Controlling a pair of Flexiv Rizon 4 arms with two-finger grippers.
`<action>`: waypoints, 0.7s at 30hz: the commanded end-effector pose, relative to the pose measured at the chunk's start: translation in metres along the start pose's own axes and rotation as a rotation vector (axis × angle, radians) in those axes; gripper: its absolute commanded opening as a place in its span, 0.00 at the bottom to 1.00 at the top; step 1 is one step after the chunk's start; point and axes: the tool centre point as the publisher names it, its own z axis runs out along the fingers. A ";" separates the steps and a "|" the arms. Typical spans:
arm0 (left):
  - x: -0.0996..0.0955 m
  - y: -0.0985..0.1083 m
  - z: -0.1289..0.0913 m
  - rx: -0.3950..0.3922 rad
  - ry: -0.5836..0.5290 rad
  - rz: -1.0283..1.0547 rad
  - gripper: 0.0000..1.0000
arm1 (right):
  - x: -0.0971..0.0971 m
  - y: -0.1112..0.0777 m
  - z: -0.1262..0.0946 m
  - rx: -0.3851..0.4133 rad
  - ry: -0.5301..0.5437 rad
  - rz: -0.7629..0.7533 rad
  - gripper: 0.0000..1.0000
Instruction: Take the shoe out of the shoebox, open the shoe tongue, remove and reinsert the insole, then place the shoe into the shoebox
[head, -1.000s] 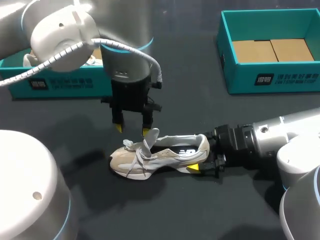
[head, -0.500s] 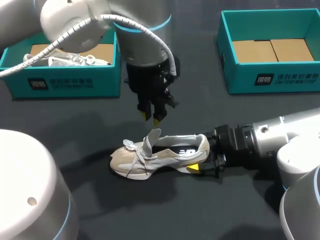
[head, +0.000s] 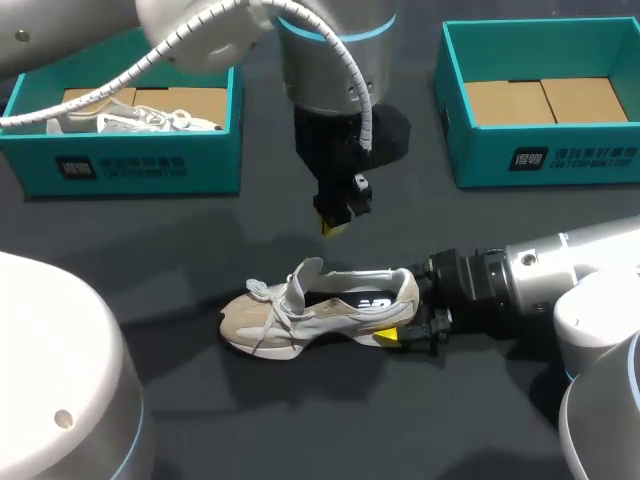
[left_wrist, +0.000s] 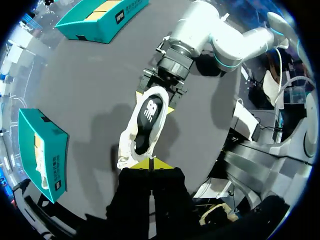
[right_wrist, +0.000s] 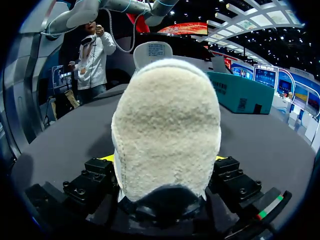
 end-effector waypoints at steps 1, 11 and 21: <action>-0.001 -0.010 0.034 0.131 -0.007 0.342 0.00 | 0.001 0.001 0.000 0.005 -0.001 0.000 0.00; -0.004 -0.012 0.041 0.134 -0.002 0.406 0.00 | 0.001 0.001 0.000 0.005 -0.001 0.000 0.00; -0.007 -0.037 0.085 0.017 0.011 0.434 0.00 | 0.001 0.001 0.000 0.005 -0.001 0.000 0.00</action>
